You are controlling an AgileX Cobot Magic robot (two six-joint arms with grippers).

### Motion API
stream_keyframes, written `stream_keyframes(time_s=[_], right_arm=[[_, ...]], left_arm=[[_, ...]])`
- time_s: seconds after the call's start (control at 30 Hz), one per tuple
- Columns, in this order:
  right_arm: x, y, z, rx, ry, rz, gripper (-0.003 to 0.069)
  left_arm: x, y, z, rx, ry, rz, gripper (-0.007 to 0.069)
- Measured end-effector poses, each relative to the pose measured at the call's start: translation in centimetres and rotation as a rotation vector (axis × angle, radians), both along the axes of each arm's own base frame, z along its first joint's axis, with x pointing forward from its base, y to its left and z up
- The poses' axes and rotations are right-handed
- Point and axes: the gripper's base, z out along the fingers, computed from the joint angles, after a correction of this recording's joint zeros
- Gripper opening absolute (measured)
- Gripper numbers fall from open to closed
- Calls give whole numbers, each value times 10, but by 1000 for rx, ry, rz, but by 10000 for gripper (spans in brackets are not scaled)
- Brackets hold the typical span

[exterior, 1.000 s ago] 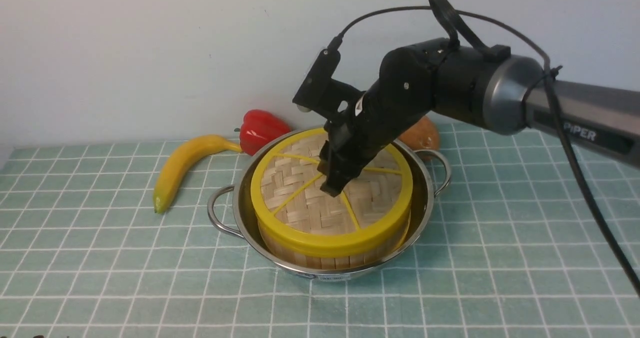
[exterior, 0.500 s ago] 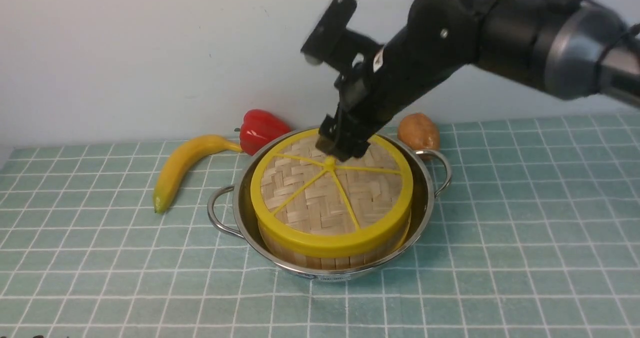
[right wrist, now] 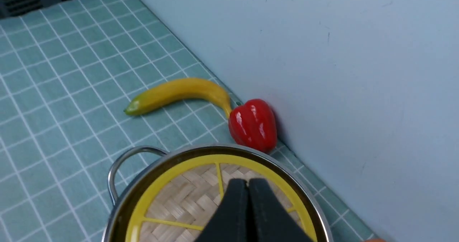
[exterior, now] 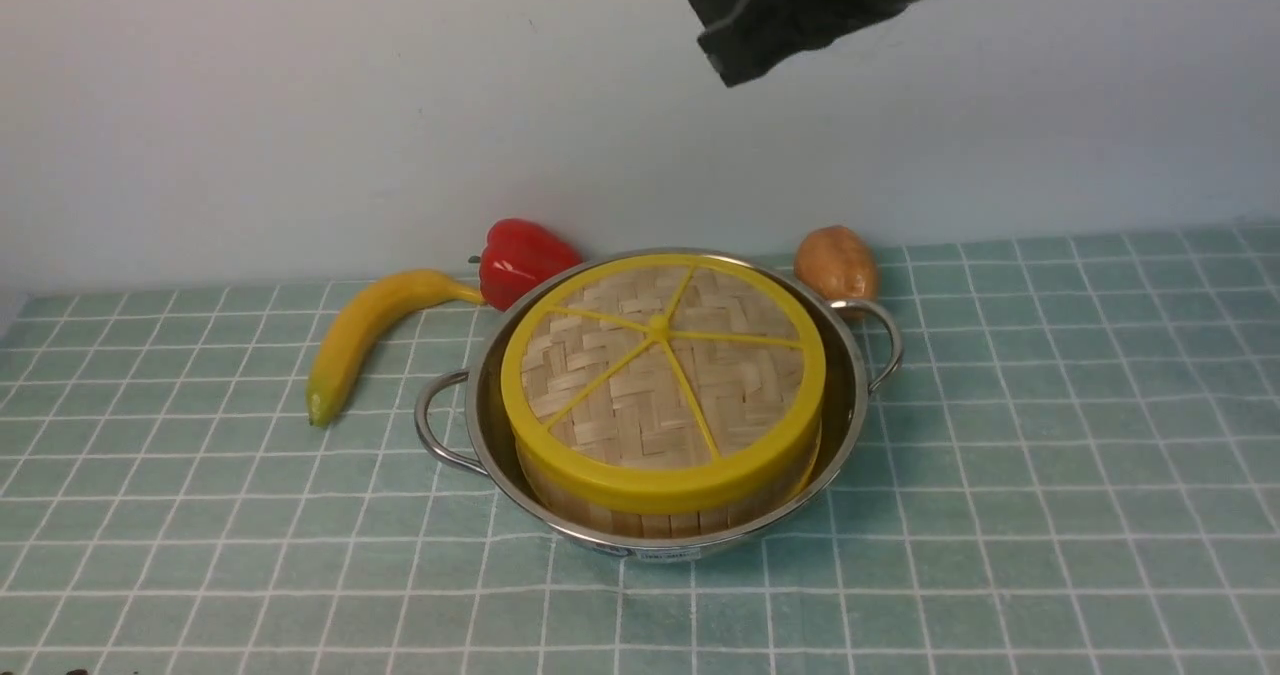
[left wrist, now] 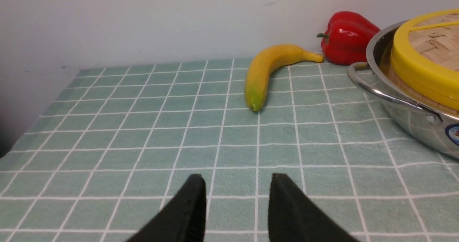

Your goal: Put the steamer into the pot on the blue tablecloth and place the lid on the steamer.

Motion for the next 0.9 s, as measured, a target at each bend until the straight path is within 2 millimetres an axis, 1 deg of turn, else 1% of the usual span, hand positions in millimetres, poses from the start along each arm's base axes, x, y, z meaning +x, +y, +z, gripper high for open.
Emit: stream_keyframes(time_s=[0.17,0.23,0.3,0.43,0.47,0.5,0.53,0.6,0.63,0.67,0.7,0.73,0.77,0.8,0.83,0.87,0.9], right_arm=[[-2,3,1,56,42,7,-13],[-3,3,0,47,42,12,-10],[-6,-1,-2,9,44,13,-8],[-27,-22,-12,-99,56,-7,-5],[-45,-39,-17,-131,57,-34,-4],[-54,-50,-19,-135,58,-54,-3],[-70,-66,-22,-122,54,-94,-2],[-91,-93,-29,-86,32,-167,0],[-94,-95,-30,-81,28,-171,0],[-117,-123,-37,-23,-7,-257,2],[-130,-138,-41,26,-34,-314,4],[-137,-148,-42,69,-56,-363,5],[-151,-161,-43,121,-97,-411,6],[-156,-165,-48,141,-99,-435,7],[-177,-183,-52,237,-164,-524,11],[-179,-185,-56,246,-167,-534,11],[-196,-196,-64,320,-222,-599,13]], left_arm=[[0,0,0,0,0,0,243],[0,0,0,0,0,0,243],[0,0,0,0,0,0,243],[0,0,0,0,0,0,243],[0,0,0,0,0,0,243],[0,0,0,0,0,0,243],[0,0,0,0,0,0,243],[0,0,0,0,0,0,243],[0,0,0,0,0,0,243],[0,0,0,0,0,0,243],[0,0,0,0,0,0,243],[0,0,0,0,0,0,243],[0,0,0,0,0,0,243],[0,0,0,0,0,0,243],[0,0,0,0,0,0,243],[0,0,0,0,0,0,243],[0,0,0,0,0,0,243]])
